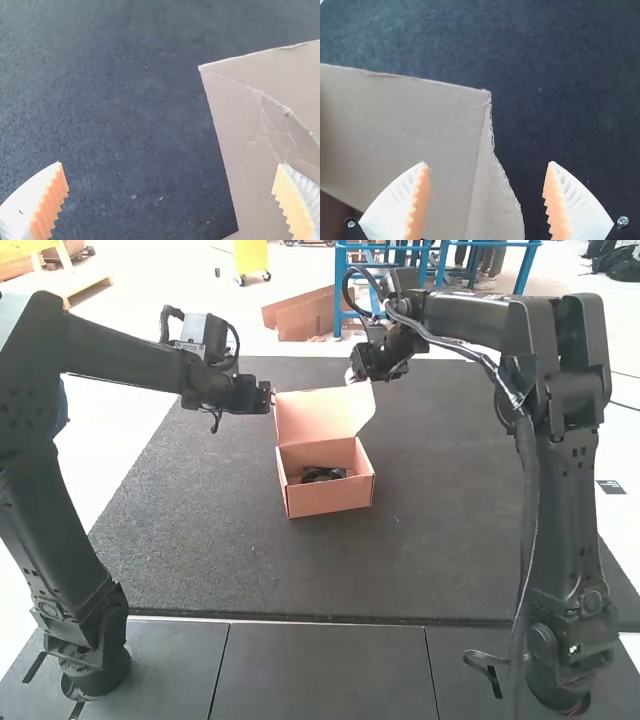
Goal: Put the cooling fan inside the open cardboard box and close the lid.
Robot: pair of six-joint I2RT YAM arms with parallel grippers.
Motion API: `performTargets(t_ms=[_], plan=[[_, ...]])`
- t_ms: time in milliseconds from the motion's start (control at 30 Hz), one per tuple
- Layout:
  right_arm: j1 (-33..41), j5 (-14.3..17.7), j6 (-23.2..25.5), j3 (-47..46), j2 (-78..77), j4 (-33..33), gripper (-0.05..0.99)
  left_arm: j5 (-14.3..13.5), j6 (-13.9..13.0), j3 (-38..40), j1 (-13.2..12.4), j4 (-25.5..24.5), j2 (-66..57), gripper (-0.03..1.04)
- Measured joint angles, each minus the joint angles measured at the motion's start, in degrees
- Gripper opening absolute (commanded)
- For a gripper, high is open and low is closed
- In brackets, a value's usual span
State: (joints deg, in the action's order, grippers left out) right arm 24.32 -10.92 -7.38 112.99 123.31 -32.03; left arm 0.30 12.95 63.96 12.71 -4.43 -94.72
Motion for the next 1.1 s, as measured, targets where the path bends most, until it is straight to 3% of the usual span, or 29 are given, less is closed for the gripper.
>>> performTargets(t_ms=[100, 467, 700, 900, 1100], plan=[[0.0, 0.0, 0.0, 0.0, 0.0, 0.0, 0.3, 0.0, 0.0, 0.0, 0.0, 0.0, 0.0, 0.97], [0.0, 0.0, -0.1, 0.0, 0.0, -2.4, 0.3, 0.0, 0.0, 0.0, 0.0, 0.0, 0.0, 0.97], [0.0, 0.0, -0.4, 0.0, 0.0, -3.0, 0.18, 0.0, 0.0, 0.0, 0.0, 0.0, 0.0, 0.97], [0.0, -0.3, -0.4, 0.0, 0.0, -2.9, -0.01, 0.0, 0.0, 0.0, 0.0, 0.0, 0.0, 0.97], [0.0, -0.4, -0.4, 0.2, 0.0, -4.2, -0.01, 0.0, 0.0, 0.0, 0.0, 0.0, 0.0, 0.97]])
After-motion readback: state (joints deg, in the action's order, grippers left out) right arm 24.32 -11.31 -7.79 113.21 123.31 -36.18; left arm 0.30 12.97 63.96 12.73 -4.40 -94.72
